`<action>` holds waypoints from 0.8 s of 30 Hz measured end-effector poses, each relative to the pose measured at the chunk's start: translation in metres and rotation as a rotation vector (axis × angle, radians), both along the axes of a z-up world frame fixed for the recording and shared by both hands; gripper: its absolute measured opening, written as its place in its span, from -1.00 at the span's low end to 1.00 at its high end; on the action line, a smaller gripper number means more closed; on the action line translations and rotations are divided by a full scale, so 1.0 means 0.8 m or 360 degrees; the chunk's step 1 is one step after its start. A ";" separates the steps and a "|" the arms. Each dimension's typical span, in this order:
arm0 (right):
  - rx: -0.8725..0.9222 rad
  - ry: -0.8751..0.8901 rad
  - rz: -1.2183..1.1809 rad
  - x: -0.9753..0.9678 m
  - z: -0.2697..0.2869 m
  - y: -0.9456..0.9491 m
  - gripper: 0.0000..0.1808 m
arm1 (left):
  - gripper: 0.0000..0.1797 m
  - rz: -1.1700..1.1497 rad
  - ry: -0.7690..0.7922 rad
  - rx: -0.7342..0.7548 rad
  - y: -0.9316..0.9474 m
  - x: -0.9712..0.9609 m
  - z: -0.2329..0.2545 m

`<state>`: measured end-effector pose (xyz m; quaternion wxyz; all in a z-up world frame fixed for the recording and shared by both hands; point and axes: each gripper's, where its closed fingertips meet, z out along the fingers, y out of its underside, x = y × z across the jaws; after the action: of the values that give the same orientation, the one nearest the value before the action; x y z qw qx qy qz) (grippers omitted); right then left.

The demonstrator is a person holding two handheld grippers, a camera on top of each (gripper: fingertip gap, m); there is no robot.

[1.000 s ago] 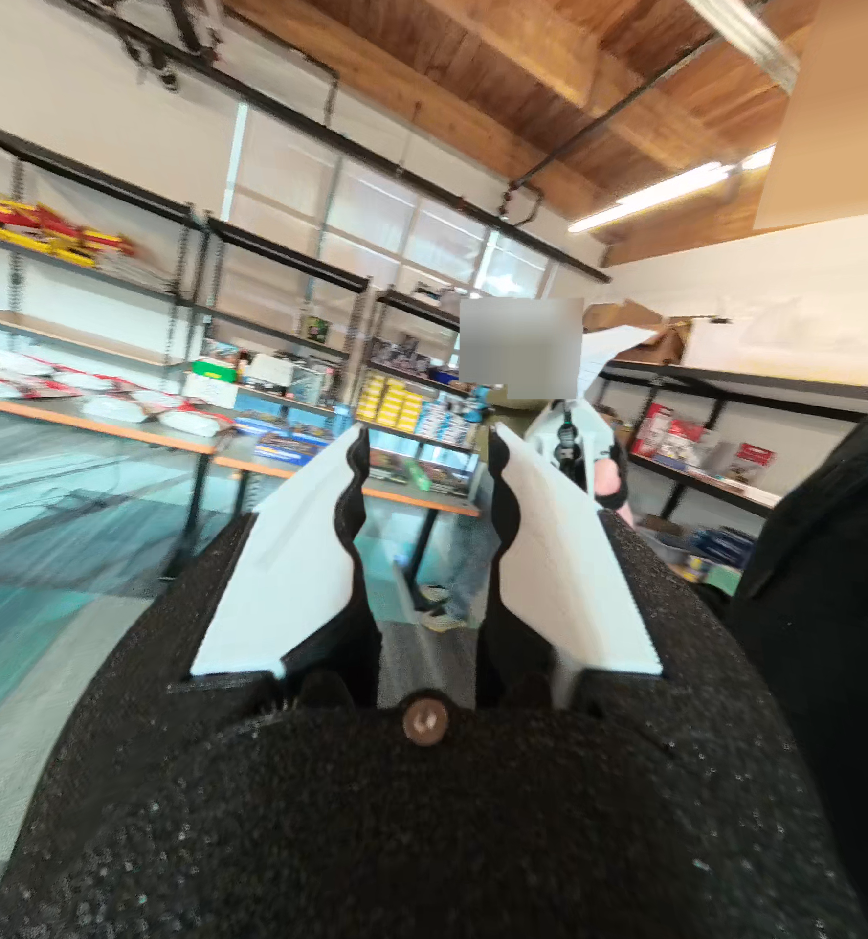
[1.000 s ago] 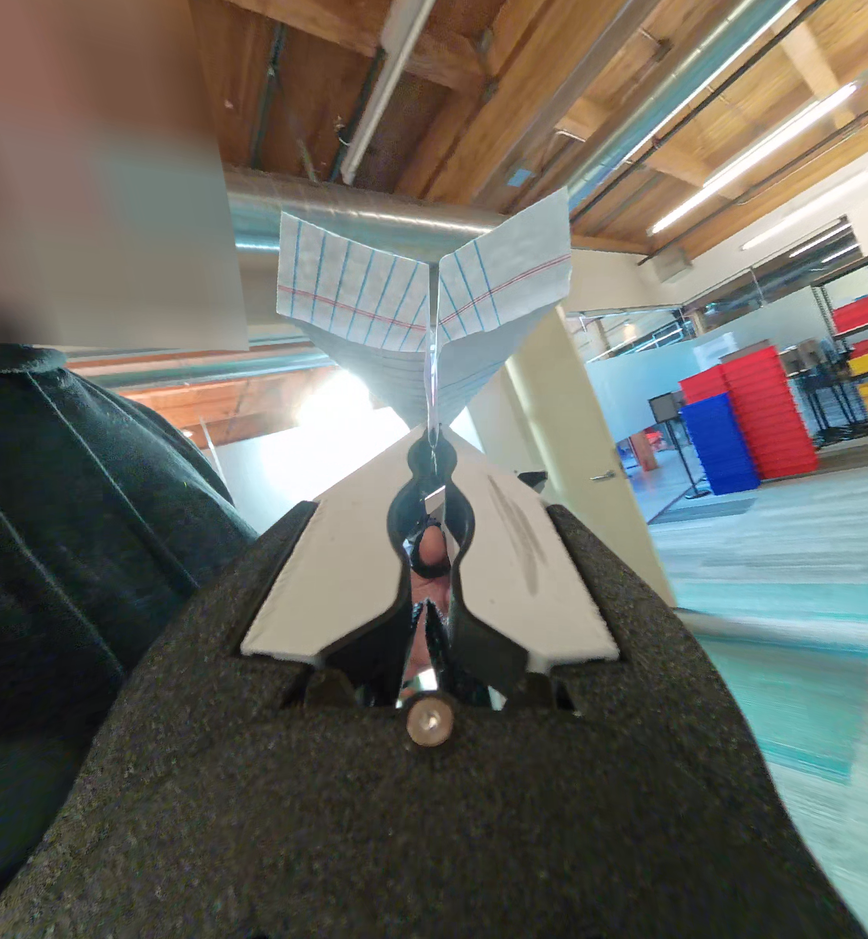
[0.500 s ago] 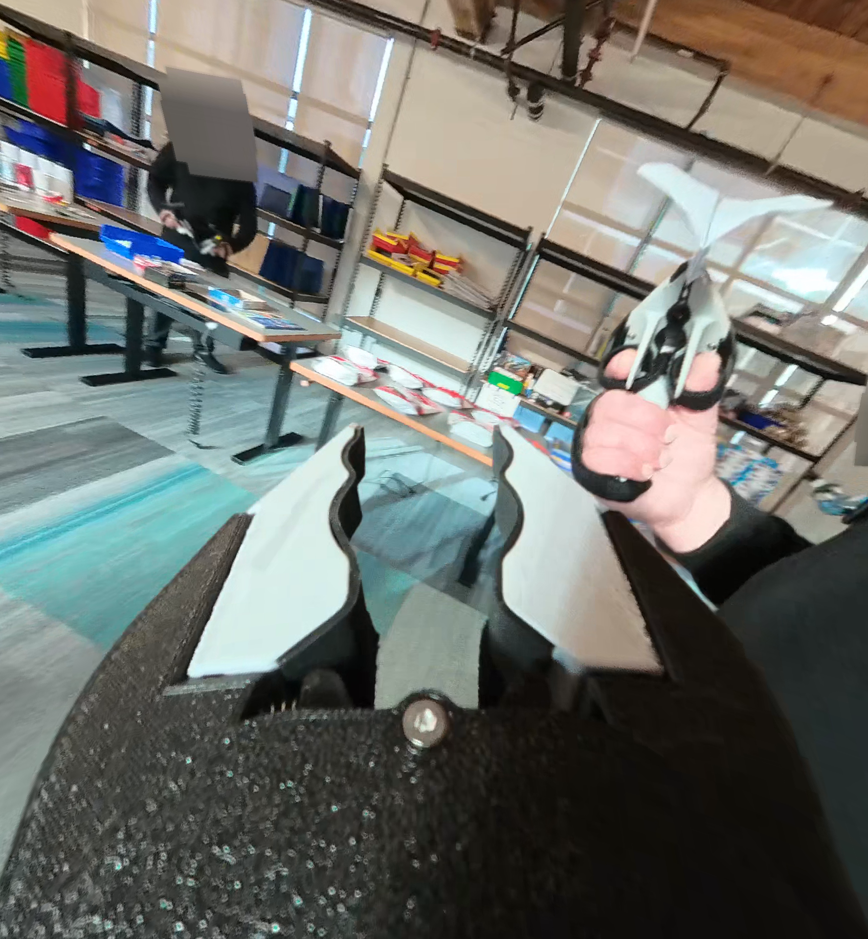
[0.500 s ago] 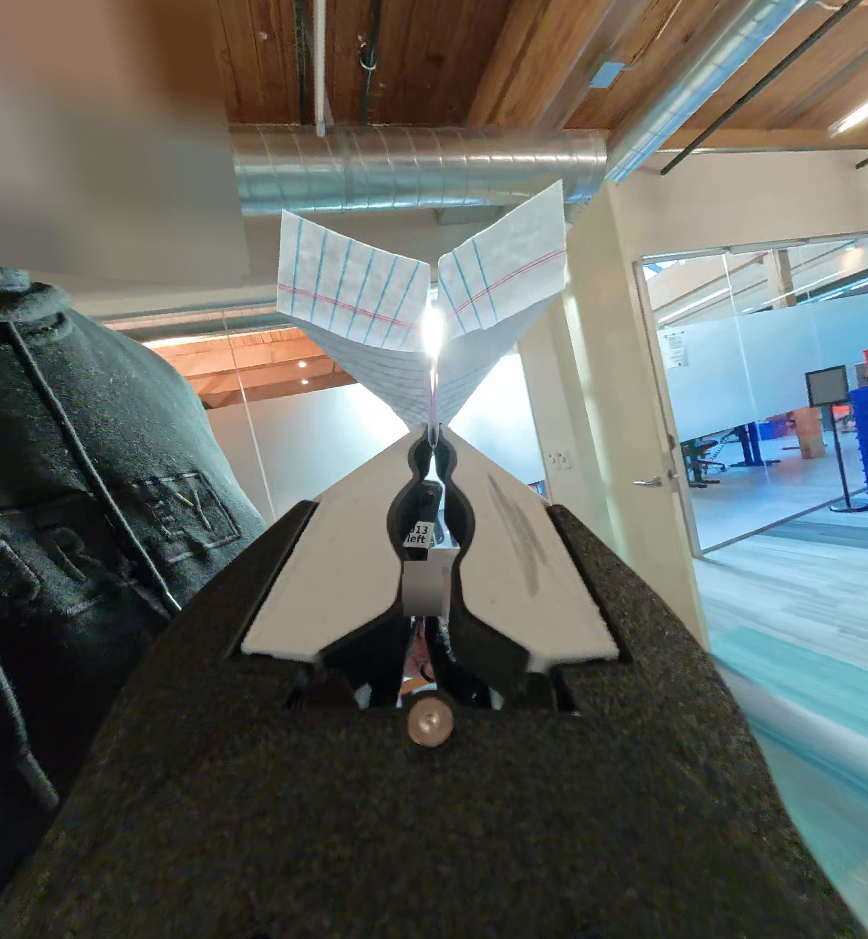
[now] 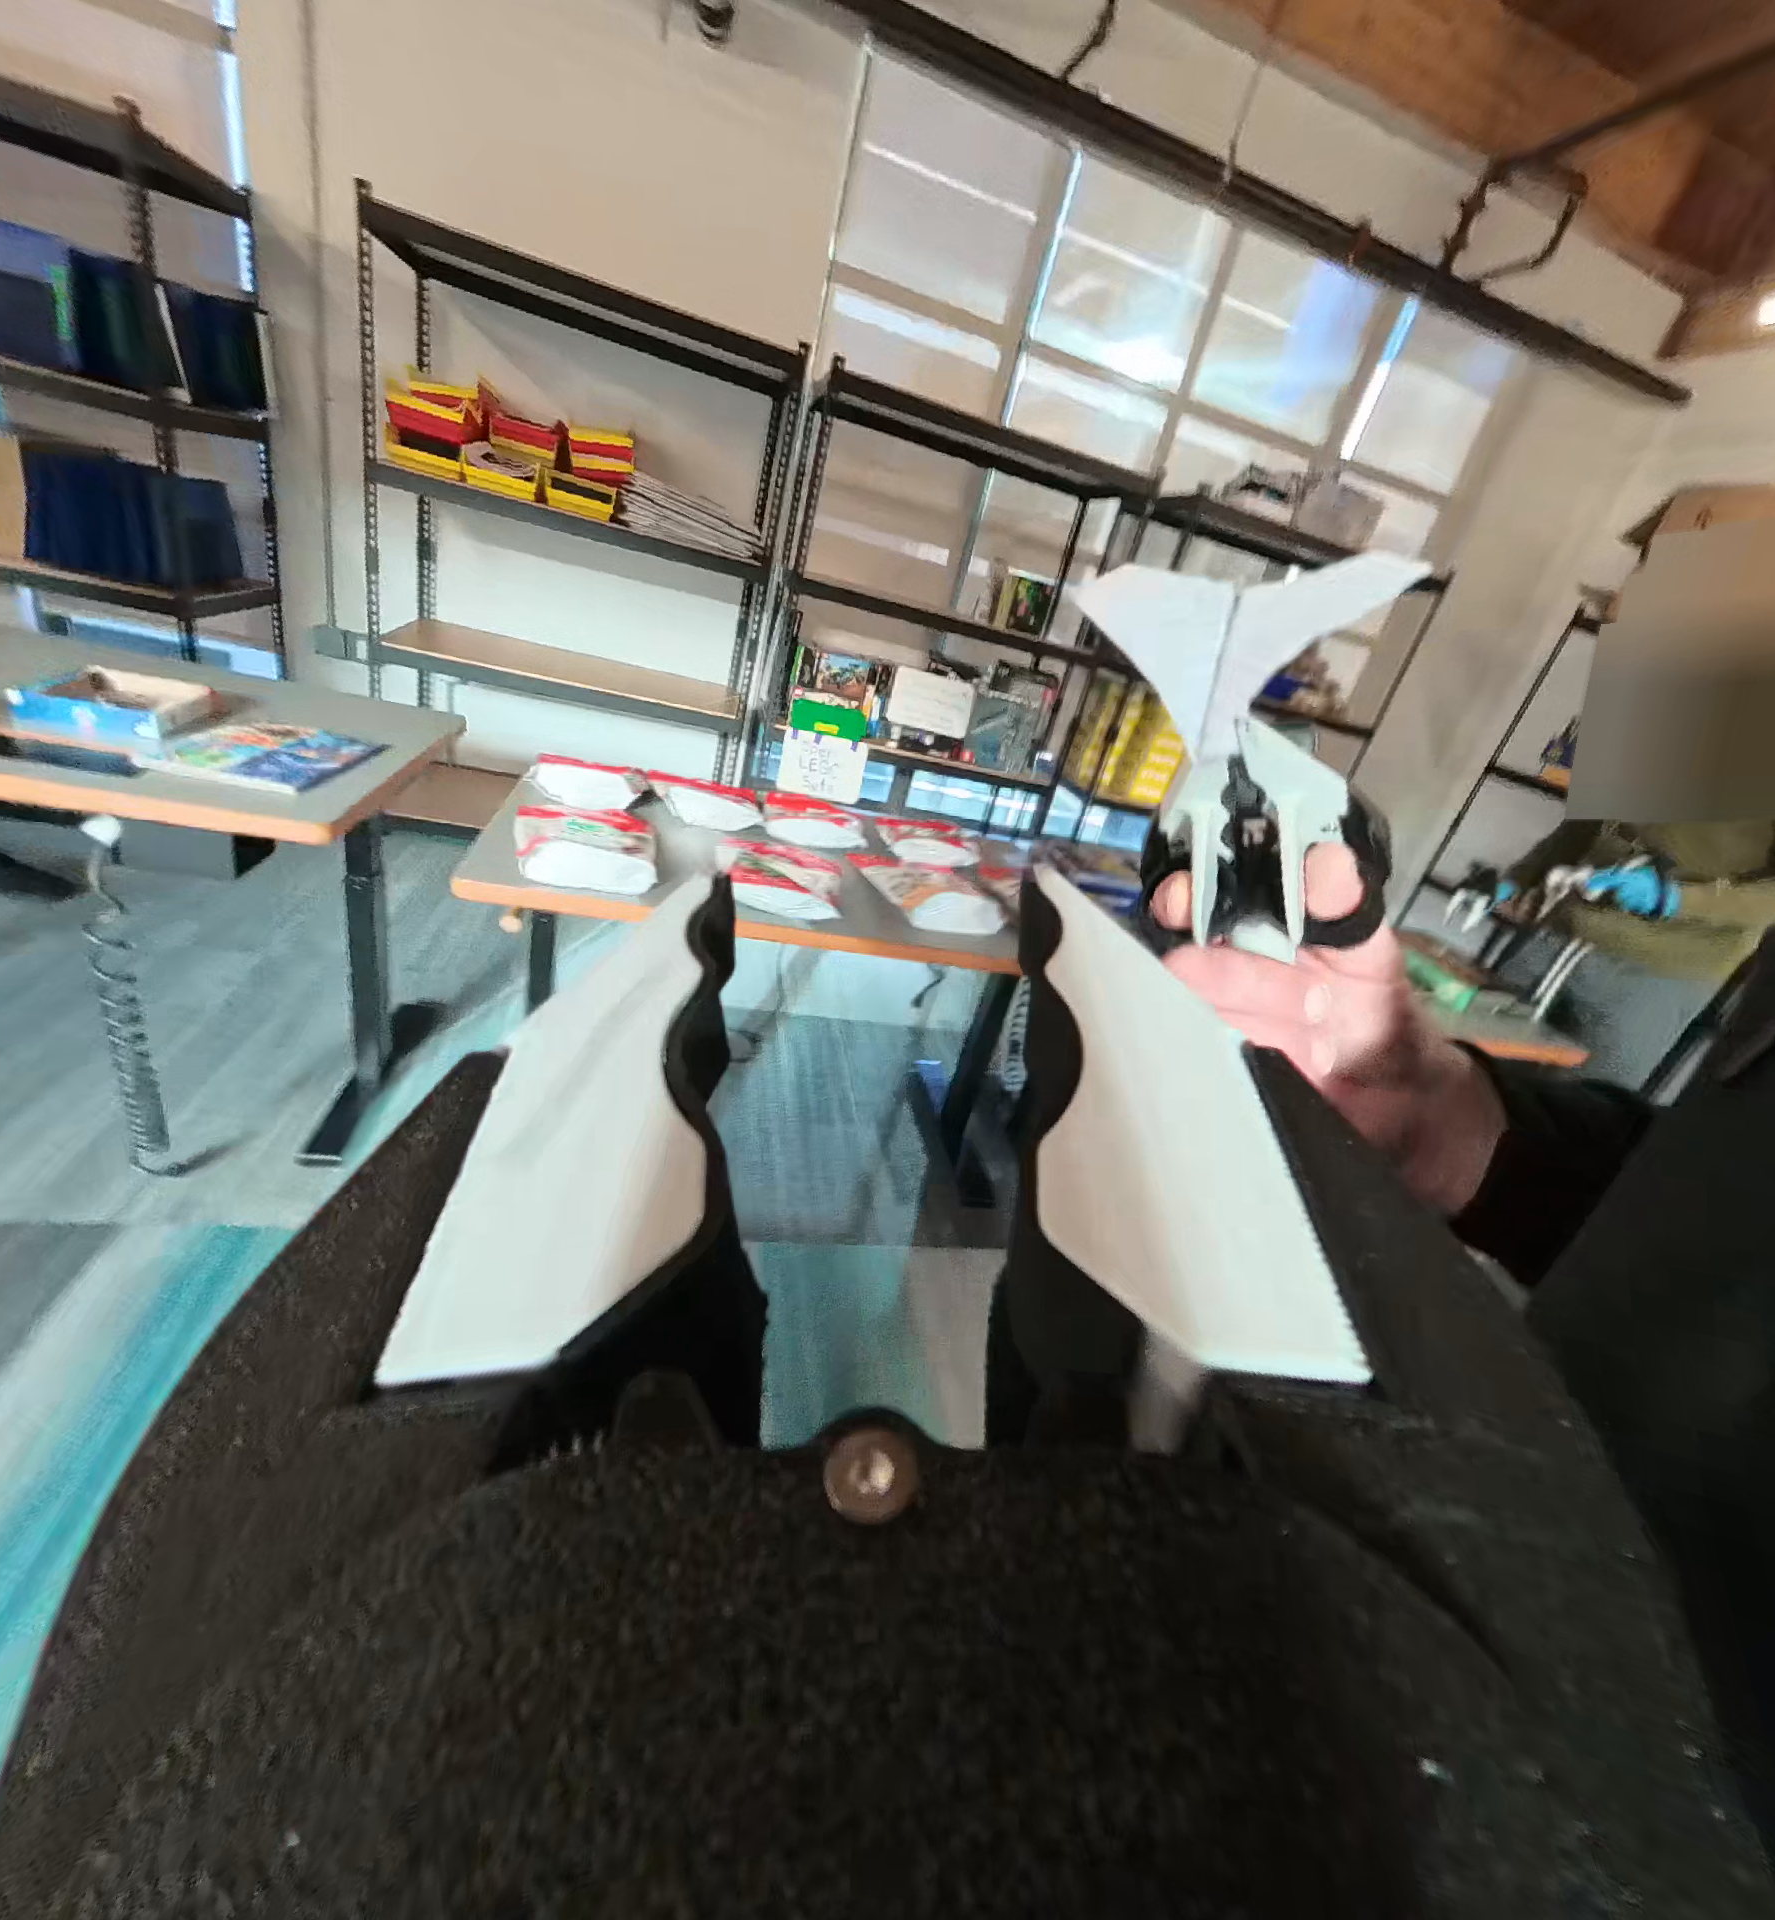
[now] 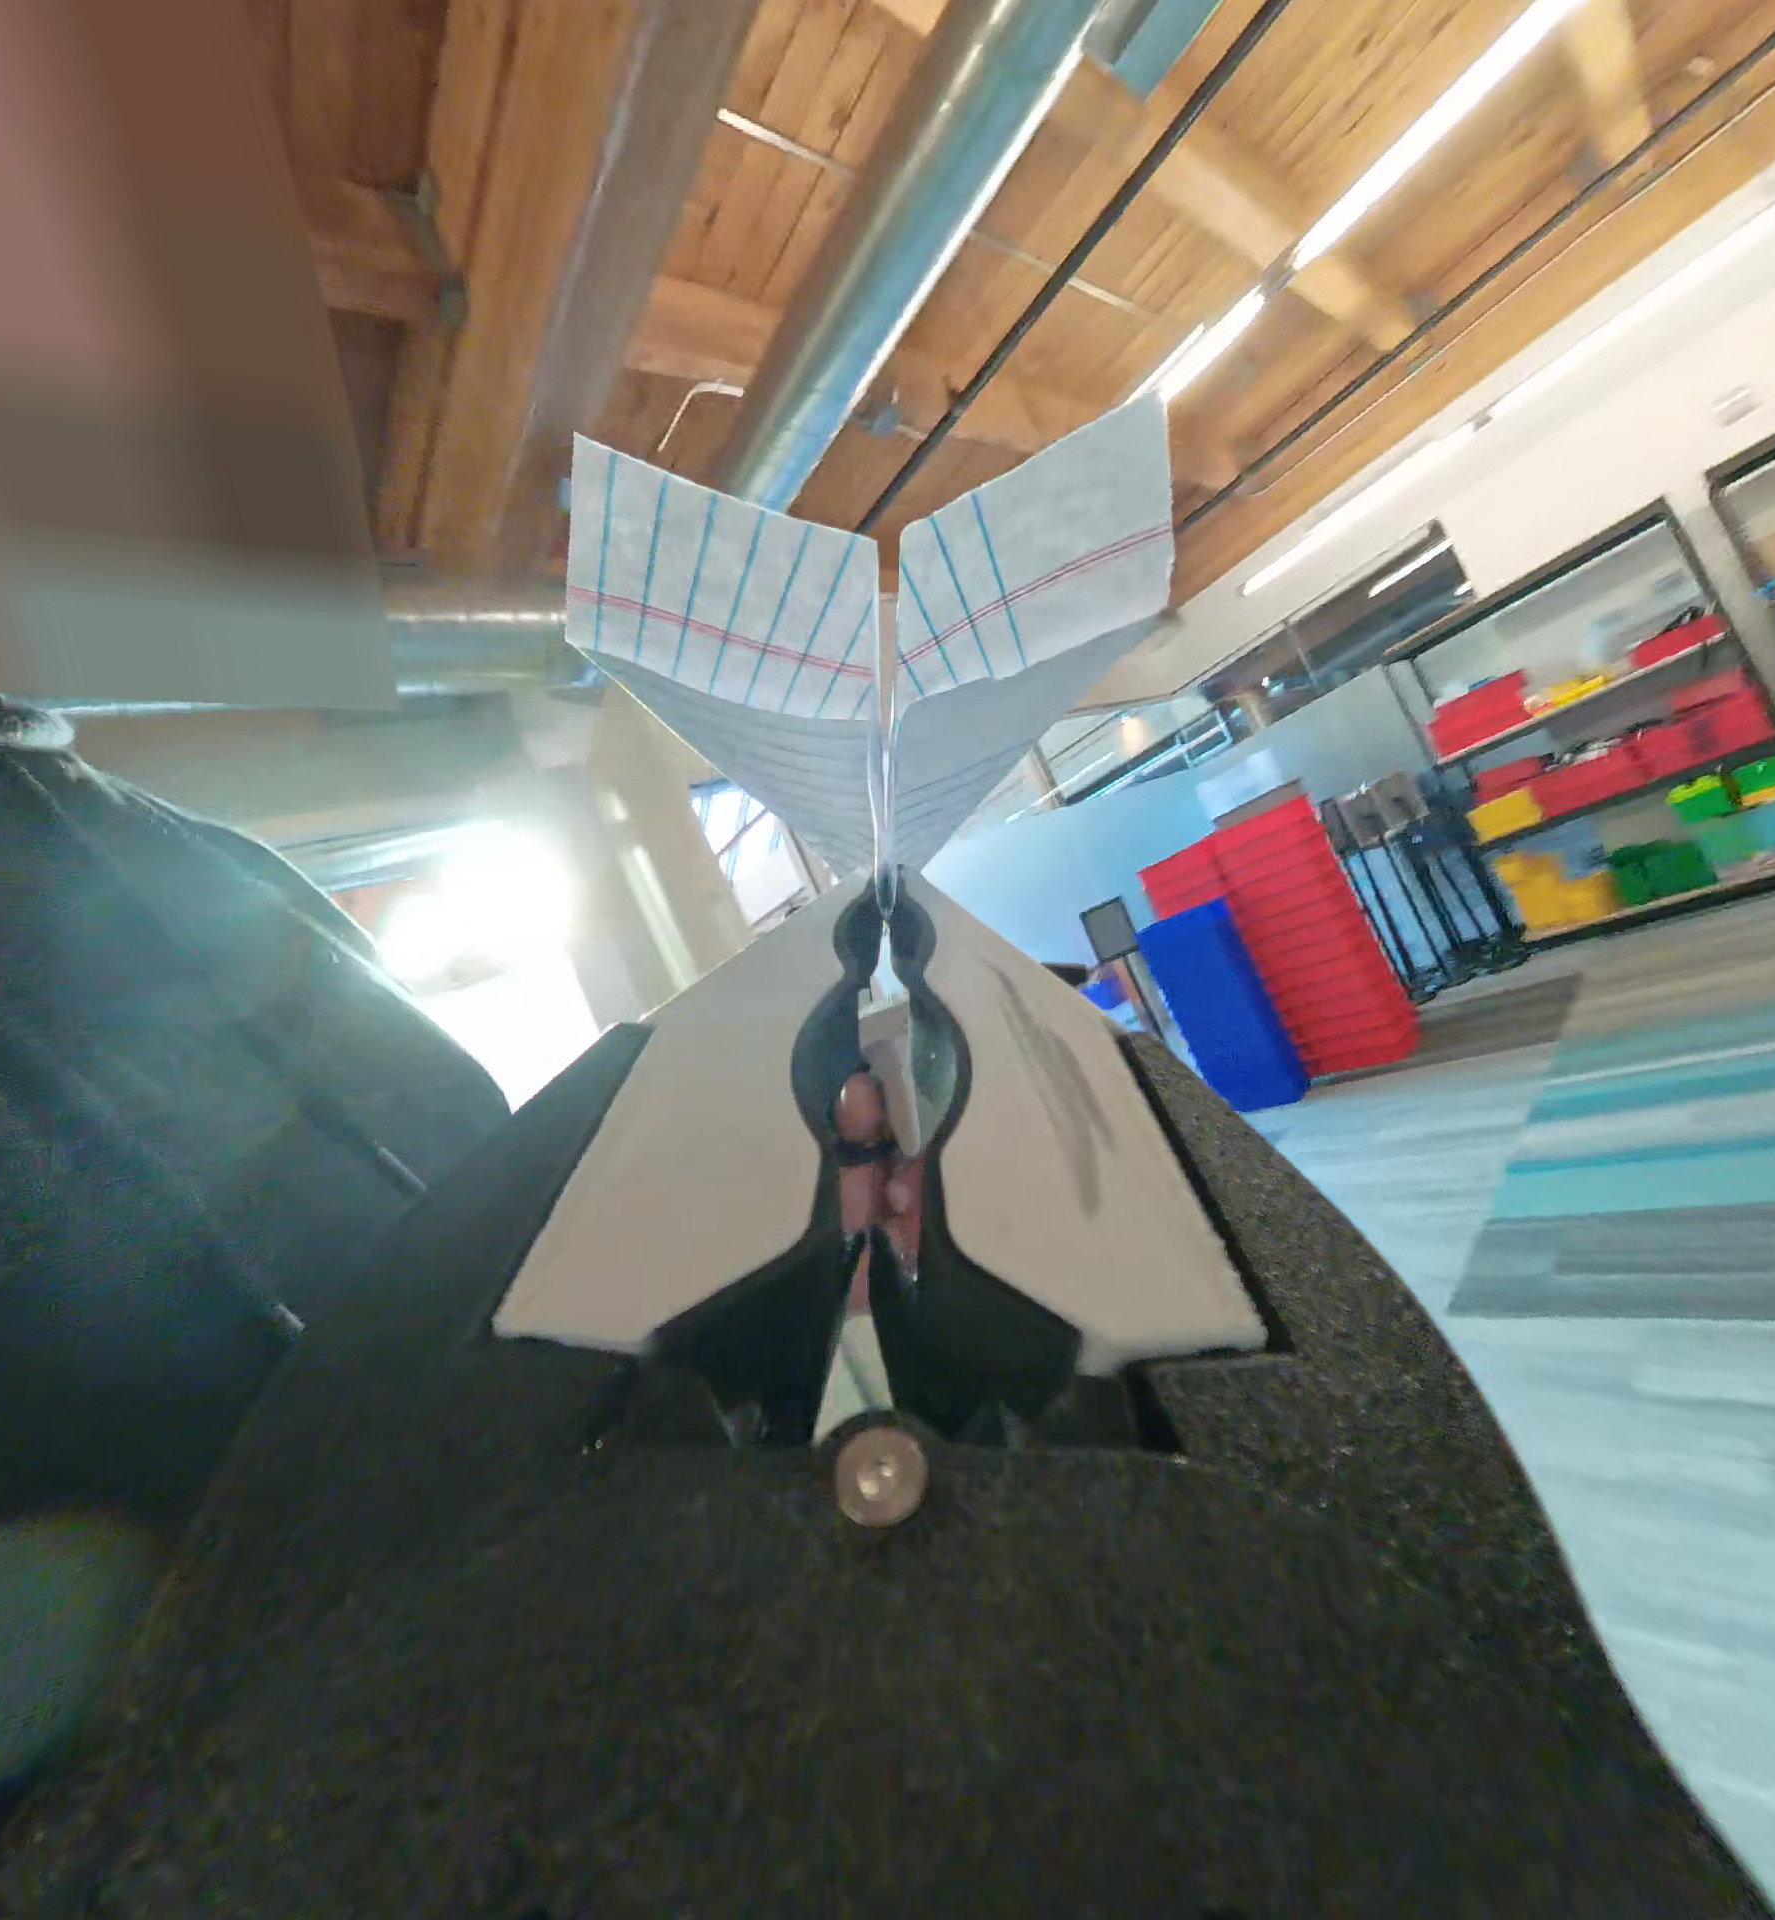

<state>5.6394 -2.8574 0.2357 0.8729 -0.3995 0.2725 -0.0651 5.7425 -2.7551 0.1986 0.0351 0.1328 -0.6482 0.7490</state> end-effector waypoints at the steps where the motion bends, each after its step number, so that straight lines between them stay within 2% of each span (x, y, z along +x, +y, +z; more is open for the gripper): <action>1: 0.0038 -0.0027 0.0006 0.052 -0.002 -0.013 -1.00 | -0.39 -0.0003 -0.0055 0.0016 -0.010 0.049 -0.005; 3: 0.0124 -0.0097 0.0081 0.156 -0.009 -0.032 -1.00 | -0.40 0.0035 -0.0139 0.0014 -0.025 0.148 -0.016; 7: 0.0259 -0.0180 0.0351 0.392 -0.007 -0.054 -1.00 | -0.44 0.0160 -0.0107 0.0057 -0.039 0.341 -0.026; 9: 0.0305 -0.0177 0.0467 0.515 0.003 -0.056 -1.00 | -0.44 0.0122 -0.0123 0.0050 -0.049 0.431 -0.004; 12: 0.0221 -0.0145 0.0597 0.690 0.016 -0.037 -1.00 | -0.41 0.0142 -0.0092 0.0030 -0.064 0.576 0.029; 17: 0.0176 -0.0116 0.0673 0.956 0.019 0.000 -1.00 | -0.47 0.0161 -0.0078 -0.0164 -0.069 0.819 0.057; 21: 0.0175 -0.0127 0.0621 1.151 0.008 0.020 -1.00 | -0.61 0.0102 -0.0097 -0.0339 -0.061 1.026 0.058; 24: 0.0216 -0.0113 0.0567 1.287 0.016 0.025 -1.00 | -0.91 -0.0011 -0.0083 -0.0368 -0.062 1.173 0.067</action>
<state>6.6689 -2.8373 0.2481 0.9046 -0.3790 0.1704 0.0950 6.6809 -2.8047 0.2521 0.0360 0.1062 -0.5587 0.8218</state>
